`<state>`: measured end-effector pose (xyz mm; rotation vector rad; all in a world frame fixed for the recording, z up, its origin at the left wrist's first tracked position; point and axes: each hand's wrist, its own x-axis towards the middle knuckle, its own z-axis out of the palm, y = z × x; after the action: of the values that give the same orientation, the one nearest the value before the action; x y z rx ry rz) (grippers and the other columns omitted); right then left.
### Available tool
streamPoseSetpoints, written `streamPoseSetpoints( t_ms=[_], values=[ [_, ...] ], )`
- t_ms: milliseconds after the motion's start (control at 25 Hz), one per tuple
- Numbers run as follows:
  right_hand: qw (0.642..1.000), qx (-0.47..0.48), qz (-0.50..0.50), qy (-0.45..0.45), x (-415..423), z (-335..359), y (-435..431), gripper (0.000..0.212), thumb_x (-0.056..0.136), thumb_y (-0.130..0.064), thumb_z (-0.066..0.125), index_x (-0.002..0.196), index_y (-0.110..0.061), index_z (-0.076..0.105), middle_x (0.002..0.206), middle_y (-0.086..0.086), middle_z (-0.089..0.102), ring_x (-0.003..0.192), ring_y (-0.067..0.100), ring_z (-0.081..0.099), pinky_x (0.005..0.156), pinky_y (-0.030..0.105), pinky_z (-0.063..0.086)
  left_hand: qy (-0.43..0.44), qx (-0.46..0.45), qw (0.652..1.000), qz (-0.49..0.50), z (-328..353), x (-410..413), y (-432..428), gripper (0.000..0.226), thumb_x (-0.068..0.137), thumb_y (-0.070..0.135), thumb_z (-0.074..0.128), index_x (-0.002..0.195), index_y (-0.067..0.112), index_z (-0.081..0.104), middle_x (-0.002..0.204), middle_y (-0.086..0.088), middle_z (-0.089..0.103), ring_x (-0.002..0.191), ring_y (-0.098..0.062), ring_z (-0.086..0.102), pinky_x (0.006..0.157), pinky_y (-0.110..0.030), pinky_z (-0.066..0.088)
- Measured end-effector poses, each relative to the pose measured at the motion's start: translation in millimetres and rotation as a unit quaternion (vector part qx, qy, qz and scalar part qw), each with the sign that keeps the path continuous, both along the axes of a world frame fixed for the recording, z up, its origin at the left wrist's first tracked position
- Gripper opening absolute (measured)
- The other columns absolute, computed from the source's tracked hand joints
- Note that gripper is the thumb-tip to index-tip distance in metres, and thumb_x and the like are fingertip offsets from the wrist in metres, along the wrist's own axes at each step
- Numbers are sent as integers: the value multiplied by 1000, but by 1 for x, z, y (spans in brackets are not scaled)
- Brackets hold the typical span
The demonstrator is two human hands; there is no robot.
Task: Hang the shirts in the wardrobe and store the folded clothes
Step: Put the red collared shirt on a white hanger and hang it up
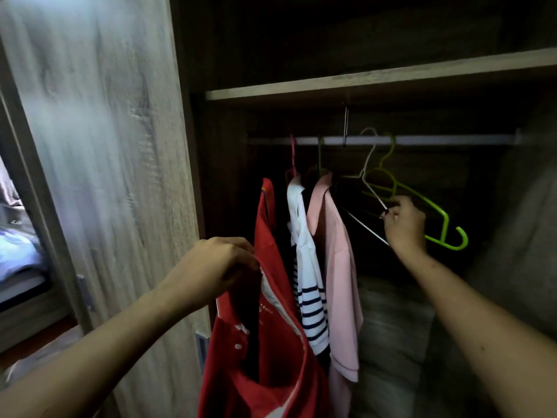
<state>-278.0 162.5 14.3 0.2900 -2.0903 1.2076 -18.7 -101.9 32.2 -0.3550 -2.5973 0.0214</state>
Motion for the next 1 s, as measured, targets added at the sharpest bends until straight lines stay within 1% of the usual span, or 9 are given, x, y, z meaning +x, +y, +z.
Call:
streamPoseSetpoints(
  t_ms=[40, 160, 320, 440, 560, 680, 760, 840, 1000],
  values=[
    [1000, -8, 4, 7, 2, 1, -2, 28, 86, 2, 51, 111, -1, 62, 97, 22, 68, 93, 34, 64, 83, 30, 47, 3, -8, 1000, 10, 2, -2, -1, 31, 83, 11, 61, 102, 34, 69, 115, 17, 63, 100, -1, 62, 78, -21, 52],
    [998, -48, 40, 14, 21, 4, -7, 23, 87, 0, 53, 105, -3, 67, 96, 12, 66, 85, 20, 61, 74, 20, 40, 8, -11, 999, 34, 6, -6, -4, 32, 82, 11, 59, 104, 32, 70, 115, 14, 65, 103, -7, 63, 78, -27, 52],
    [986, -105, 130, -8, 64, -42, -13, 24, 84, -1, 60, 107, -7, 62, 87, 3, 62, 76, 16, 57, 60, 11, 45, -3, 4, 999, 46, 8, -14, -14, 35, 78, 8, 59, 105, 27, 72, 115, 9, 68, 104, -14, 64, 80, -32, 53],
    [976, -88, 183, -81, 78, -71, -14, 27, 82, -4, 65, 107, -13, 59, 73, 5, 59, 67, 22, 57, 60, 24, 46, -22, 26, 998, 47, 9, -17, -19, 36, 78, 5, 58, 106, 22, 72, 116, 5, 69, 106, -15, 63, 86, -30, 51],
    [984, -122, 128, -25, 96, -70, -12, 6, 83, -17, 65, 79, -18, 60, 68, 9, 60, 63, 13, 54, 55, 16, 40, -31, 53, 998, 31, 12, -17, -23, 36, 78, 3, 57, 106, 20, 72, 116, 5, 69, 105, -14, 64, 90, -30, 51],
    [977, -176, 117, 7, 122, -71, -8, 27, 90, -36, 49, 65, -25, 53, 58, 0, 52, 49, 3, 49, 55, 31, 40, -63, 90, 994, 19, 14, -16, -27, 34, 81, 4, 56, 108, 19, 71, 115, 3, 69, 90, -15, 68, 83, -34, 56],
    [970, -203, 130, 38, 144, -63, -9, 33, 92, -39, 41, 63, -28, 51, 52, -8, 47, 44, 3, 45, 49, 30, 37, -90, 125, 988, 9, 14, -16, -31, 34, 81, 4, 56, 107, 20, 71, 112, 1, 70, 80, -18, 70, 77, -38, 58],
    [946, -259, 184, 56, 173, -46, -19, 33, 93, -37, 39, 63, -28, 49, 45, -9, 43, 40, 2, 36, 41, 21, 30, -112, 155, 982, -11, 14, -14, -33, 37, 80, 2, 55, 108, 20, 70, 110, 0, 70, 79, -24, 71, 74, -41, 58],
    [849, -411, 325, 63, 228, -5, -53, 34, 95, -24, 34, 61, -22, 41, 46, -11, 36, 38, 6, 27, 40, 11, 21, -139, 215, 965, -52, 17, -1, -25, 40, 80, -3, 53, 110, 19, 69, 110, 1, 70, 86, -33, 70, 75, -47, 58]
  ],
)
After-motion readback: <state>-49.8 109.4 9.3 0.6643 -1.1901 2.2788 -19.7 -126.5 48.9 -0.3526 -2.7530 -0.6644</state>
